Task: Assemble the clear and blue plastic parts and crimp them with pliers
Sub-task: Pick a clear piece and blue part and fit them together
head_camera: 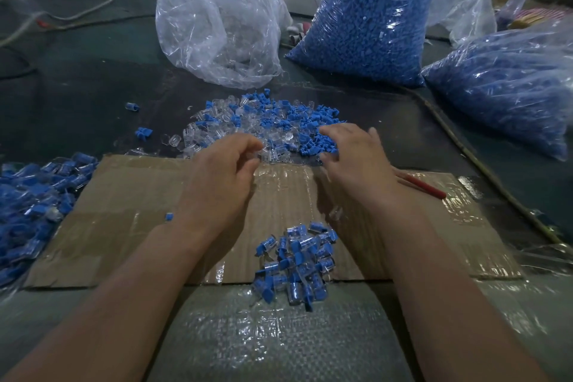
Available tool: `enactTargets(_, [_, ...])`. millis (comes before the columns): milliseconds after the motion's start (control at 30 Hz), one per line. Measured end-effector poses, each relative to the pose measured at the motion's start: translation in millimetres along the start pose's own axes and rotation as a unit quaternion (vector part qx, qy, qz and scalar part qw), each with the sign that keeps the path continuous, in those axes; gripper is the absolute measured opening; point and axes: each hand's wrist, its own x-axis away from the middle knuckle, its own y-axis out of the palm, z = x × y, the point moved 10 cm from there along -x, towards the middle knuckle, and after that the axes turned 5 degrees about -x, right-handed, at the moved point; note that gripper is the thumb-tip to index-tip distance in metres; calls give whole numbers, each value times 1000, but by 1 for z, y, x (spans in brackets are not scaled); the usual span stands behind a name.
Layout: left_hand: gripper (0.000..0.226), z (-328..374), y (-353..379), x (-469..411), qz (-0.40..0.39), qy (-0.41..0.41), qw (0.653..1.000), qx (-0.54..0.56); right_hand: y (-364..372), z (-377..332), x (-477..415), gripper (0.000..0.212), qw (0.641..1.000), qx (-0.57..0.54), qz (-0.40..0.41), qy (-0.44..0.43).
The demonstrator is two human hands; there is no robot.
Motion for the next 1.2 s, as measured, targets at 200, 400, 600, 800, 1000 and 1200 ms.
enactTargets(200, [28,4,2,2,-2,18,1000,-6,32,-6,-25,63,989,83,-122,18])
enactTargets(400, [28,3,-1,3,7,14,1000,-4,40,-1,-36,62,977,104,-183,37])
enactTargets(600, [29,6,-2,4,3,14,1000,-6,34,-20,-31,57,986,26,-161,-39])
enactTargets(800, [24,1,-1,5,0,-16,1000,21,30,-28,-19,51,984,-2,-158,-78])
enactTargets(1000, [27,3,2,4,-1,12,1000,7,20,-27,-5,47,987,-77,-120,-79])
enactTargets(1200, [25,4,-2,4,14,13,1000,12,7,-18,7,28,990,-116,-27,-69])
